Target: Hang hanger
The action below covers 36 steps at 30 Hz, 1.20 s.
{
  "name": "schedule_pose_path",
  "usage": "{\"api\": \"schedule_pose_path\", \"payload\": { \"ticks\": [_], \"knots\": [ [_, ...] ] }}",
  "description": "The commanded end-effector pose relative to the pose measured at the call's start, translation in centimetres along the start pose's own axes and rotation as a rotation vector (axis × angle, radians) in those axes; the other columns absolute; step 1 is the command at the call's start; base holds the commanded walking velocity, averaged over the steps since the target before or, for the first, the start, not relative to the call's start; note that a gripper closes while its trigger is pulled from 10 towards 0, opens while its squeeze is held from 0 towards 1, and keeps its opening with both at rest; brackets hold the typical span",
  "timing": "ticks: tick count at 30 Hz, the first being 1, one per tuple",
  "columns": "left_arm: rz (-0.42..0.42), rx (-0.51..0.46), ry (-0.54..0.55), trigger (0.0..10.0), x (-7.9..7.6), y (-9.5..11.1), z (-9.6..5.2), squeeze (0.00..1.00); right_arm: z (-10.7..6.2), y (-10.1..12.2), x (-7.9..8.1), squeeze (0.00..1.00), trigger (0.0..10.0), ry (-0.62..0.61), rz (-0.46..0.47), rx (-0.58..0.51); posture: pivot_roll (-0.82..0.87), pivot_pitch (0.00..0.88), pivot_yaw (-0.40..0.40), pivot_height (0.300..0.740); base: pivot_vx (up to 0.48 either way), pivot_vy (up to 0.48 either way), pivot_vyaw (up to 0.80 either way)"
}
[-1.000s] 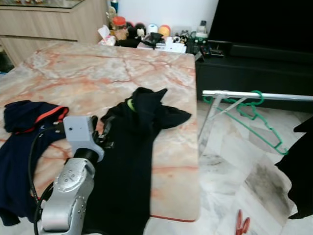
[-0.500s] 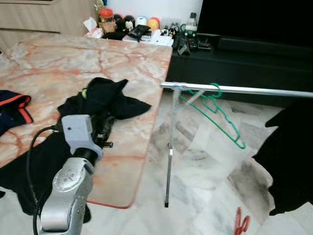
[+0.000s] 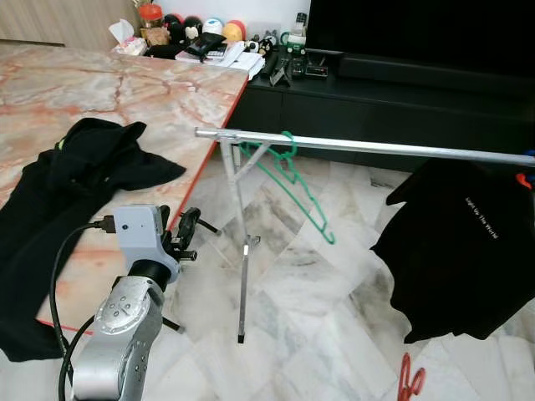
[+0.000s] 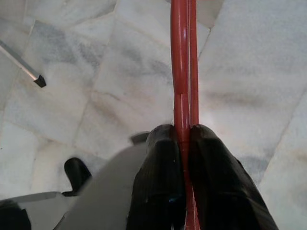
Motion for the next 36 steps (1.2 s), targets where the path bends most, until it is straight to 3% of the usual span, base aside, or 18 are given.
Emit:
{"api": "schedule_pose_path", "payload": {
  "ticks": [1,19,24,27,29,32,33,34,36],
  "knots": [
    [0.007,0.004,-0.024,10.0,-0.6,-0.2,-0.1,0.00,-0.2,-0.7,-1.0,0.00,10.0,-0.025,0.009,0.019,0.05,0.156,0.017,0.740,0.000,-0.480,0.00],
    [0.079,0.081,-0.058,10.0,-0.5,-2.7,-0.9,0.00,-0.2,-0.6,-0.9,0.00,10.0,-0.019,0.010,0.016,0.04,0.133,0.020,0.740,0.000,-0.480,0.00],
    [0.108,0.197,-0.060,10.0,0.6,-5.5,-1.5,0.00,-0.1,-0.5,-0.8,0.00,10.0,-0.017,0.013,0.013,0.04,0.137,0.017,0.740,0.000,0.000,0.00],
    [0.113,0.216,-0.059,10.0,0.8,-5.9,-1.6,0.00,-0.1,-0.5,-0.8,0.00,10.0,-0.017,0.013,0.013,0.04,0.137,0.017,0.740,0.000,0.000,0.00],
    [0.130,0.260,-0.058,10.0,1.5,-6.9,-2.0,0.00,-0.1,-0.5,-0.8,0.00,10.0,-0.013,0.007,0.013,0.03,0.140,0.014,0.740,0.000,0.000,0.00],
    [0.235,0.436,-0.102,10.0,3.4,-10.2,-3.5,0.00,-0.1,-0.1,-0.5,0.00,10.0,0.034,-0.069,0.000,0.03,0.145,0.011,0.740,0.000,0.000,0.00],
    [0.235,0.436,-0.102,10.0,3.4,-10.2,-3.5,0.00,-0.1,-0.1,-0.5,0.00,10.0,0.034,-0.069,0.000,0.03,0.145,0.011,0.740,0.000,0.000,0.00],
    [0.317,0.556,-0.149,10.0,4.5,-12.3,-4.6,0.00,0.0,0.5,0.1,0.00,10.0,0.109,-0.187,-0.026,0.03,0.147,0.008,0.740,0.000,0.000,0.00],
    [0.356,0.619,-0.188,10.0,4.9,-13.3,-5.2,0.00,-0.1,0.8,0.6,0.00,10.0,0.164,-0.270,-0.036,0.02,0.147,0.002,0.740,0.000,0.000,0.00]
  ]
}}
Point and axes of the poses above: a point about 5 cm out from each wrist's last joint towards the gripper, its own z axis pointing out of the wrist towards the gripper, its own y axis along the axis of the wrist's last joint, x = y × z, the point moved 5 cm from there along z, pointing out of the wrist towards the gripper, and after that the axes turned 15 degrees about -z, right-handed, at the moved point
